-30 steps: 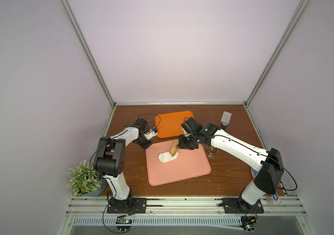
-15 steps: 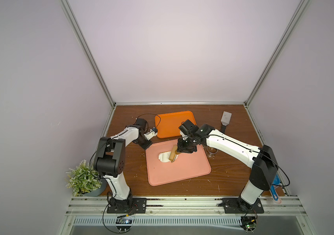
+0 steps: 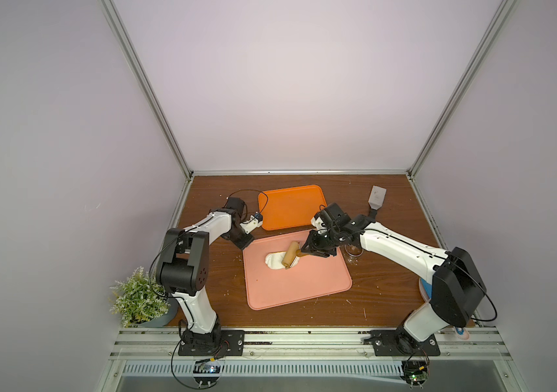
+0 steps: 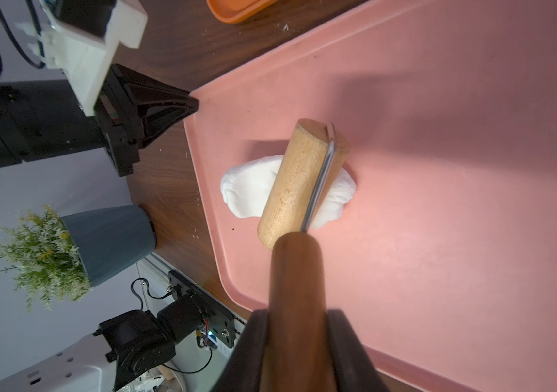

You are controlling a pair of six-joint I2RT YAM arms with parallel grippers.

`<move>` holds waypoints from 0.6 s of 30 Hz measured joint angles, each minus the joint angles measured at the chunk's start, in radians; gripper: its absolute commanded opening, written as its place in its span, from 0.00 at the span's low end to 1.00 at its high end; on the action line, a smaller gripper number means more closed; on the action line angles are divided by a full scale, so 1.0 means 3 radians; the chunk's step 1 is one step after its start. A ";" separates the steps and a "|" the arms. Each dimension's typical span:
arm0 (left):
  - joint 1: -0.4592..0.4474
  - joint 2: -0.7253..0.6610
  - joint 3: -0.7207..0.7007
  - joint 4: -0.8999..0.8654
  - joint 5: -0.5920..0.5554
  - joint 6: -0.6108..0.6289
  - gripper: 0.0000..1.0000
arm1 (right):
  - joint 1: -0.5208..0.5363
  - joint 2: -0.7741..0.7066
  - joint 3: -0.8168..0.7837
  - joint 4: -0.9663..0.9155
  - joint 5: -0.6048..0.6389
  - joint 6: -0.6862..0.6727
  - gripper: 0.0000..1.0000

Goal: Roll out the dumpling wrappers from the dough
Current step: Flatten out the dough on the work surface.

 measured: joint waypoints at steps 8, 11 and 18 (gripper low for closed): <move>0.0000 0.0004 0.0004 -0.0005 0.0000 0.0000 0.00 | -0.0089 -0.0223 -0.0295 0.0099 -0.0046 -0.0067 0.00; 0.0000 0.0004 0.0005 -0.0005 0.0000 -0.0001 0.00 | -0.0090 -0.0263 -0.0328 0.0090 -0.0018 -0.0094 0.00; 0.0000 0.0004 0.0005 -0.0005 0.0000 -0.0003 0.00 | -0.0099 -0.0351 -0.0398 0.0057 0.0032 -0.0149 0.00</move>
